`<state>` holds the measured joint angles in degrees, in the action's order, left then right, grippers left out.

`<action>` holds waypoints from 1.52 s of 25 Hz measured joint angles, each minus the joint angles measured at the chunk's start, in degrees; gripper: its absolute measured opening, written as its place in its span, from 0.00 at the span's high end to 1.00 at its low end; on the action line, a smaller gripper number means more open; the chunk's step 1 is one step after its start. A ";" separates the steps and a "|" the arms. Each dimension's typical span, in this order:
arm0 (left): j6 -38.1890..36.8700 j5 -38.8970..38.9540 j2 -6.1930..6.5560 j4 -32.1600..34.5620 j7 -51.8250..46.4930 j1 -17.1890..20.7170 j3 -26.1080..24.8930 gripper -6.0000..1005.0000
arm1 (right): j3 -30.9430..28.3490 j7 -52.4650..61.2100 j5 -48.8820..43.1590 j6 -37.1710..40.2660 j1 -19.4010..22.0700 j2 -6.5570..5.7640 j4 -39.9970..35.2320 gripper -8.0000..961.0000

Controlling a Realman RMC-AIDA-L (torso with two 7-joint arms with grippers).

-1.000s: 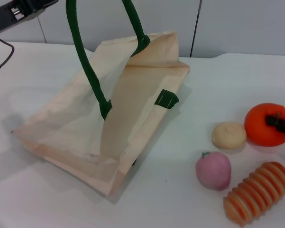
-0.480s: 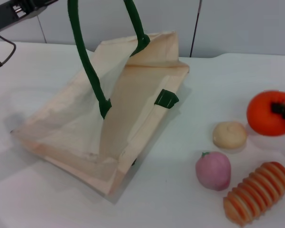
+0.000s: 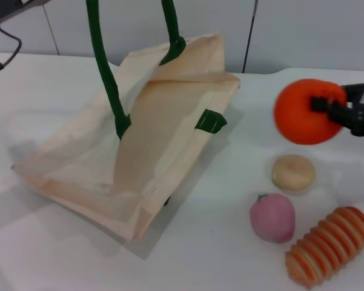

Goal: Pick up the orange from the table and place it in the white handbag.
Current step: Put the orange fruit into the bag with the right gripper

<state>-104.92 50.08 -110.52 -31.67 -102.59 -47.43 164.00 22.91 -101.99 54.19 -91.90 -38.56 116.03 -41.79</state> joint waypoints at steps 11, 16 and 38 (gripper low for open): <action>-0.03 0.20 0.10 -0.24 -0.24 -0.59 0.00 0.91 | 7.02 -0.86 0.92 -2.57 -7.16 0.26 6.28 0.88; -0.02 0.20 0.13 -0.10 -0.24 -0.99 0.00 0.92 | 8.95 -1.24 0.99 -2.10 -9.78 0.40 8.81 0.91; -0.02 -0.22 0.14 0.29 -0.24 -3.12 0.00 0.92 | 12.73 -5.82 0.91 7.22 -22.63 0.54 24.19 0.93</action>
<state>-104.94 49.85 -110.38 -31.38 -102.83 -50.55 164.00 35.64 -107.81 55.09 -84.68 -61.19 116.58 -17.61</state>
